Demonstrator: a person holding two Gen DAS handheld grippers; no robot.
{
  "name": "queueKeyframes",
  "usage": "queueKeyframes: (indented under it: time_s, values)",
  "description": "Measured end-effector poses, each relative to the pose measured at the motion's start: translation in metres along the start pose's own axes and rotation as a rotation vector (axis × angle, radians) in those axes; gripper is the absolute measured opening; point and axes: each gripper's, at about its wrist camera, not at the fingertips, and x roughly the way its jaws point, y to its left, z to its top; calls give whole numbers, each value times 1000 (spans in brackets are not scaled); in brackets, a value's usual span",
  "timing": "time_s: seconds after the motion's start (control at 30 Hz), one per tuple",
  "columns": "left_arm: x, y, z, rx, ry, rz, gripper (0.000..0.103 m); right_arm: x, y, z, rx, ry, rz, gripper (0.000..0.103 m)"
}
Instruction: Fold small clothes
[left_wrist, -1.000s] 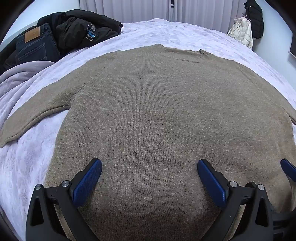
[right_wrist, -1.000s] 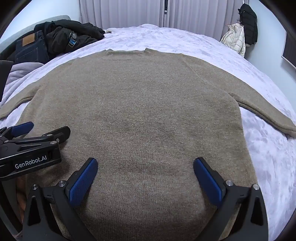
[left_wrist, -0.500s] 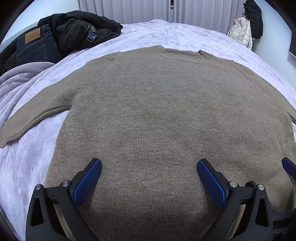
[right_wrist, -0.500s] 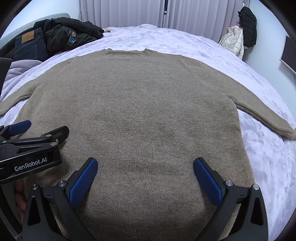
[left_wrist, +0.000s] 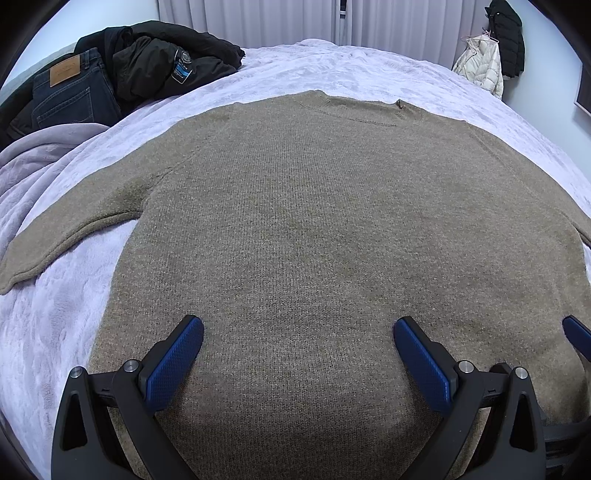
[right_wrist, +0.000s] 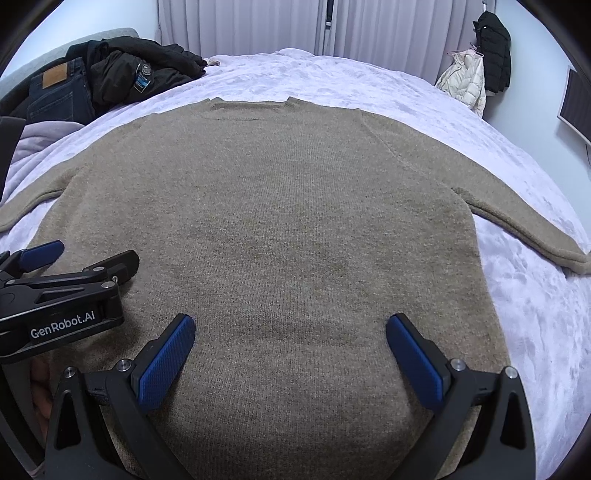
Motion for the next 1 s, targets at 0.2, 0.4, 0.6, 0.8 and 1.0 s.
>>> queueKeyframes:
  time_s: [0.2, 0.4, 0.6, 0.8, 1.0]
  values:
    - [1, -1, 1, 4, 2, 6, 103, 1, 0, 0, 1, 1, 3, 103]
    - [1, -2, 3, 6, 10, 10, 103, -1, -1, 0, 0, 0, 9, 103]
    - [2, -1, 10, 1, 53, -2, 103, 2, 0, 6, -8, 43, 2, 103]
    - [3, -2, 19, -2, 131, -2, 103, 2, -10, 15, -11, 108, 86, 103]
    - [-18, -21, 32, 36, 87, 35, 103, -1, 1, 20, -139, 147, 63, 103]
